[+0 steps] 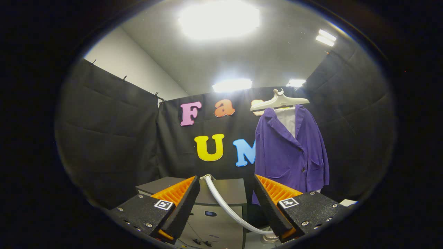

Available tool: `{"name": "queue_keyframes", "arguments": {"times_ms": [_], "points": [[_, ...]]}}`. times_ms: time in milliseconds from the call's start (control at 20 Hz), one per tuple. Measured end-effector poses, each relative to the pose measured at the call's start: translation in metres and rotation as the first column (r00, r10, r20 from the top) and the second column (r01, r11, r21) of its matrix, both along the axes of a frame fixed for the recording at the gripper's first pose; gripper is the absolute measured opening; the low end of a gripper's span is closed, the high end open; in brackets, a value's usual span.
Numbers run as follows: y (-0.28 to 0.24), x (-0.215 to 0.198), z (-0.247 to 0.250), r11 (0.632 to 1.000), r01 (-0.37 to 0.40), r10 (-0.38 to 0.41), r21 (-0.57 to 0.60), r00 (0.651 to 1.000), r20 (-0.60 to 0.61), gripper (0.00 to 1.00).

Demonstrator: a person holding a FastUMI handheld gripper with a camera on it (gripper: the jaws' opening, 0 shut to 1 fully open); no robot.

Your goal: Iron the clothes twice with a garment steamer, once on the left side and once on the right side.

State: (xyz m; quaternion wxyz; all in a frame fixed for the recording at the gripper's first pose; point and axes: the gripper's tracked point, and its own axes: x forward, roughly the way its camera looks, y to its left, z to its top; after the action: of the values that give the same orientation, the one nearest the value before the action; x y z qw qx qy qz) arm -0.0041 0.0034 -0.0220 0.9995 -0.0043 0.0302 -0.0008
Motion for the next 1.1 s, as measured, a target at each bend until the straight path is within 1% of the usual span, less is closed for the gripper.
{"name": "queue_keyframes", "arguments": {"times_ms": [250,450,550,700,850,1000,1100], "points": [[0.005,0.002,-0.005,1.0,-0.015,0.015,-0.006,0.999,-0.033,0.95],[0.018,0.02,0.006,0.998,-0.054,0.054,-0.011,0.998,-0.037,0.94],[0.024,0.037,0.013,0.997,-0.079,0.079,-0.005,0.996,-0.037,0.95],[0.04,0.071,0.024,0.99,-0.136,0.139,0.045,0.988,-0.065,0.94],[0.042,0.109,0.038,0.986,-0.152,0.159,0.072,0.982,-0.102,0.95],[0.052,0.15,0.049,0.978,-0.19,0.201,0.091,0.969,-0.142,0.95],[0.059,0.174,0.051,0.97,-0.216,0.234,0.116,0.954,-0.186,0.94]]}}
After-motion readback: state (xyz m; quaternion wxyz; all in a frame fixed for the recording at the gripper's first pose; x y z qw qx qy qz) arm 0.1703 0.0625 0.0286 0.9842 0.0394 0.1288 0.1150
